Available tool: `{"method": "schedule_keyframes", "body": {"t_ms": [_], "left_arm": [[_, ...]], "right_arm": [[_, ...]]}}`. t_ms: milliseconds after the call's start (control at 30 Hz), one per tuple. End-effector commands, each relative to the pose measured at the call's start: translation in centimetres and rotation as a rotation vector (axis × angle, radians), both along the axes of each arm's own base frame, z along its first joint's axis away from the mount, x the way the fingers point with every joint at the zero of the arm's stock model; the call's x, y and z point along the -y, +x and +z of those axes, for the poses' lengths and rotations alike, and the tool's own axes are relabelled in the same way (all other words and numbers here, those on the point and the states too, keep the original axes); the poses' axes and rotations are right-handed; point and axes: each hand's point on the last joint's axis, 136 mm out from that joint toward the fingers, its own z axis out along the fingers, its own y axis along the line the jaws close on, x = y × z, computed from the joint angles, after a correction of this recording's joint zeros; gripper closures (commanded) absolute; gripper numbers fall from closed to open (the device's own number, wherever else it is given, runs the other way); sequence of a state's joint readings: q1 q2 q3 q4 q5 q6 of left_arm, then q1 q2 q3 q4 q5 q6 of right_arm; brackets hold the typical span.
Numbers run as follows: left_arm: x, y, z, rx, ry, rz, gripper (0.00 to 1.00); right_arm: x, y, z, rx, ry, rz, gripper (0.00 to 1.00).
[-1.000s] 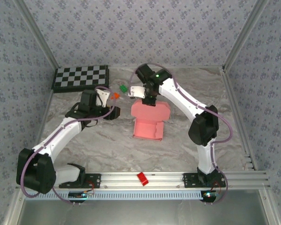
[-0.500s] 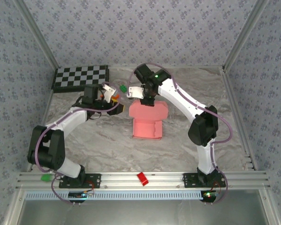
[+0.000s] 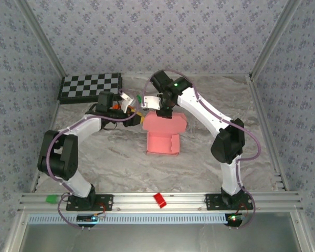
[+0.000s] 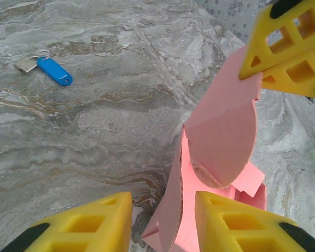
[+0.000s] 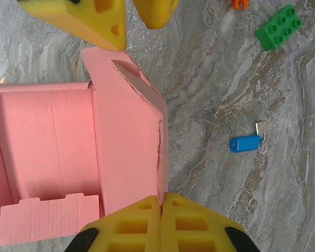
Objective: Fold the paper box
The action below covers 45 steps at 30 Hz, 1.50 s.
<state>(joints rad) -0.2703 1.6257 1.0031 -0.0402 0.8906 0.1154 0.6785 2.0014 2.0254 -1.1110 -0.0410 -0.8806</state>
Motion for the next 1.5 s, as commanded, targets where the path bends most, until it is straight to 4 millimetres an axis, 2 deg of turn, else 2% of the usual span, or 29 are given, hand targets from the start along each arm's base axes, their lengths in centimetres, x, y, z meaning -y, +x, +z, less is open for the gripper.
{"method": "schedule_keyframes", "body": {"t_ms": [0, 500, 867, 933, 1100, 1200, 1300, 1467], "left_arm": [[0.7, 0.0, 1.6, 0.051, -0.055, -0.056, 0.63], [1.5, 0.0, 0.6, 0.006, -0.079, -0.074, 0.72], [2.2, -0.5, 0.1, -0.016, -0.089, -0.103, 0.70], [2.3, -0.5, 0.0, -0.023, -0.088, -0.103, 0.73], [2.4, 0.0, -0.1, -0.034, -0.082, -0.093, 0.98], [2.3, 0.5, 0.3, -0.012, -0.082, -0.066, 1.00], [2.1, 0.7, 0.7, 0.022, -0.083, -0.044, 1.00], [1.6, 1.2, 0.8, 0.070, -0.052, 0.006, 1.00]], "right_arm": [[-0.1, -0.1, 0.4, 0.002, -0.005, 0.041, 0.95], [-0.2, 0.2, 0.2, -0.008, 0.009, 0.024, 0.95], [-0.1, 0.4, 0.2, -0.012, 0.007, 0.011, 0.95], [-0.1, 0.4, 0.3, -0.013, 0.007, 0.011, 0.95], [-0.2, 0.4, 0.4, -0.014, 0.007, 0.010, 0.95], [-0.2, 0.5, 0.5, -0.011, 0.012, -0.001, 0.94], [-0.2, 0.9, 0.9, -0.001, 0.028, -0.025, 0.85], [0.0, 2.4, 2.5, 0.059, 0.078, -0.114, 0.53]]}}
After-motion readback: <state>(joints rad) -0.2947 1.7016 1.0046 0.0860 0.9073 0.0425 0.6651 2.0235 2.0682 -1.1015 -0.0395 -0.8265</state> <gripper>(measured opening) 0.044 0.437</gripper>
